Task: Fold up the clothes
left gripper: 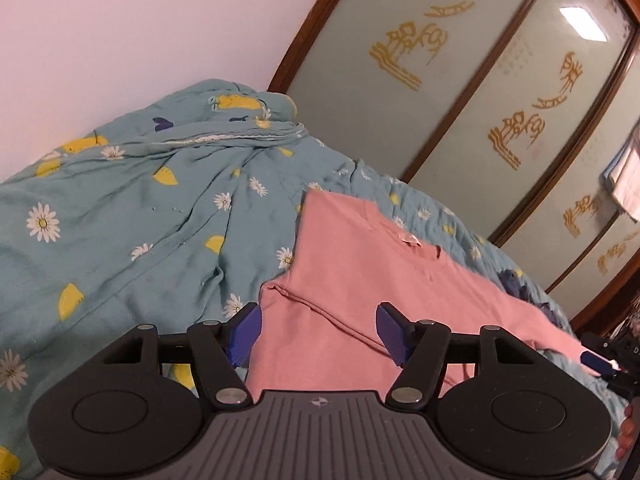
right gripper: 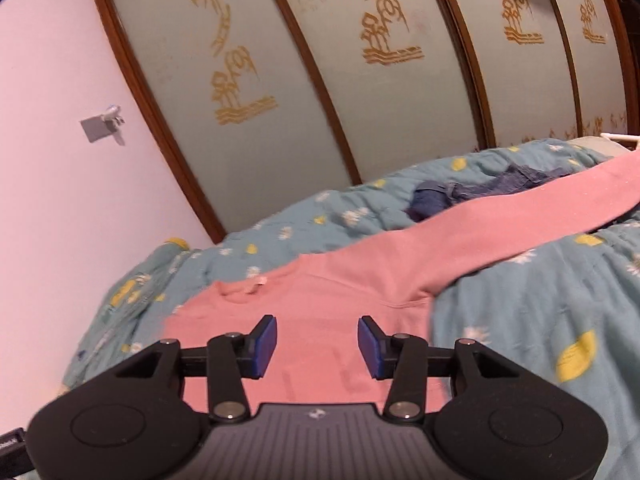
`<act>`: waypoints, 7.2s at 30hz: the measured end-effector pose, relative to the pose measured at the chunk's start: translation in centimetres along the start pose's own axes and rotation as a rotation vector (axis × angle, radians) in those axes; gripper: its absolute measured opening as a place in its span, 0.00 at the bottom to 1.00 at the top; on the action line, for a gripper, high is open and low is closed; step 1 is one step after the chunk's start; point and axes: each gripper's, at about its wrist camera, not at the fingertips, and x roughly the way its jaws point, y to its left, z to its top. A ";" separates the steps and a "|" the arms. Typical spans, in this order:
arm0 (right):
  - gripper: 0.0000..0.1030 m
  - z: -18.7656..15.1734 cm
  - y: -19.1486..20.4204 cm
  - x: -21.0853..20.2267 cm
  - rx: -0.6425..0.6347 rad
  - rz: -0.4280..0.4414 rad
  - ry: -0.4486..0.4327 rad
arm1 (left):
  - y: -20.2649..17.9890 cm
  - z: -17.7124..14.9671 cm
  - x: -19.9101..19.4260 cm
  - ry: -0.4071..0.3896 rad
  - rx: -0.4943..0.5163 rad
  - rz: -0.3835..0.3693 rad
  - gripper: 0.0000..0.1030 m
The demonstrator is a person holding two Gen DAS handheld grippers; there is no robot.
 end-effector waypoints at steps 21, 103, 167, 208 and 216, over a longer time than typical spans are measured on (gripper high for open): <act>0.44 13.9 -36.1 -6.3 0.750 -0.416 -0.400 | -1.7 -2.1 3.9 0.066 0.098 -0.002 0.62; 0.06 -7.9 25.6 16.6 0.146 0.343 0.118 | 9.3 5.2 -4.7 -0.082 -0.199 -0.034 0.62; 0.02 -1.0 1.6 13.9 -0.453 -0.311 0.294 | 6.7 2.8 1.5 0.101 -0.058 0.033 0.62; 0.34 -9.1 22.4 20.5 -0.529 0.126 0.271 | 10.0 4.7 0.0 0.026 -0.179 0.076 0.62; 0.35 -12.3 22.5 21.5 -0.478 0.090 0.280 | 10.5 4.9 -0.1 0.018 -0.193 0.057 0.62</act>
